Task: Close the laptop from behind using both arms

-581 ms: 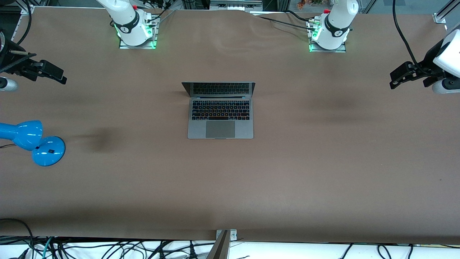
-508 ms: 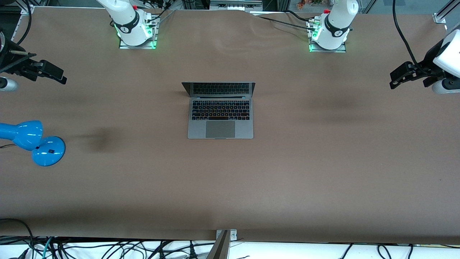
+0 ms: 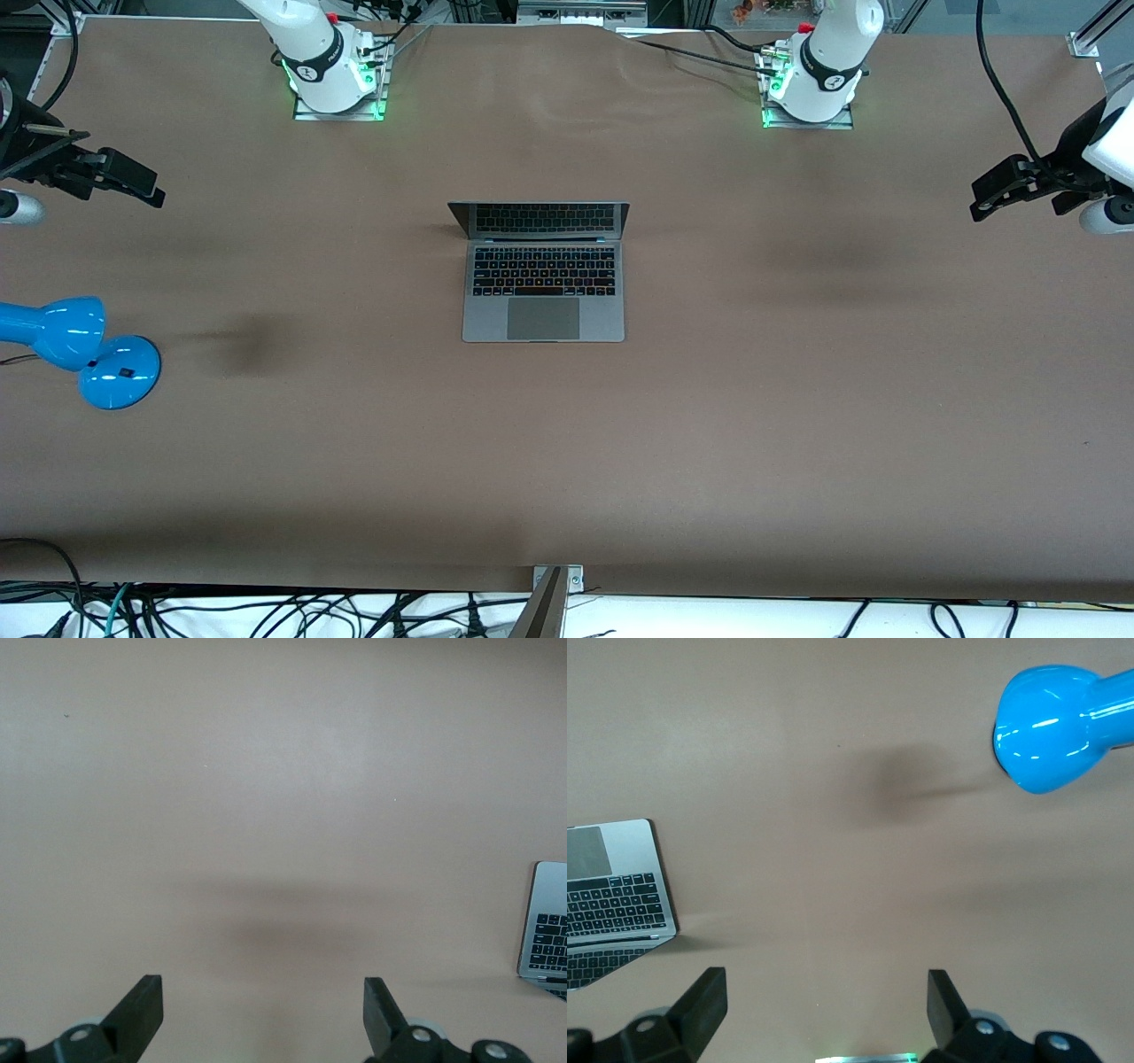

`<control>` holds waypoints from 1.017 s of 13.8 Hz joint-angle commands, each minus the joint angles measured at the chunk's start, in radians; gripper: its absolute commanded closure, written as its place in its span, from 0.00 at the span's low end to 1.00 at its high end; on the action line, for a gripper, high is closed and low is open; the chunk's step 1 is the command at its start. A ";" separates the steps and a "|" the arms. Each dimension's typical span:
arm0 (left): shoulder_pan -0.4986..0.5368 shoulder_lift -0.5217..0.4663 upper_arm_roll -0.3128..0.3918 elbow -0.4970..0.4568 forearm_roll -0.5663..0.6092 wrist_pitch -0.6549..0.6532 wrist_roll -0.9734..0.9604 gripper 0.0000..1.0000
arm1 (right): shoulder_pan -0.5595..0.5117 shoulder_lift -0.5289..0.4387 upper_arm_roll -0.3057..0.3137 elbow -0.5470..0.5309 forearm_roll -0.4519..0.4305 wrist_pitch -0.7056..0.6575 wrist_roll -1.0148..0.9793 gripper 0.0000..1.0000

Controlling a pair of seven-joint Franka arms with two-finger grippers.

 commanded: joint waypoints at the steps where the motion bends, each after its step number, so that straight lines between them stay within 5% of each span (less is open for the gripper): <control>1: 0.018 0.008 -0.004 0.016 -0.006 0.008 0.029 0.00 | 0.004 -0.002 -0.009 0.008 0.015 -0.012 -0.019 0.00; 14: 0.015 0.062 -0.013 0.014 -0.021 0.033 0.049 0.00 | 0.005 0.000 -0.009 0.008 0.015 -0.012 -0.019 0.00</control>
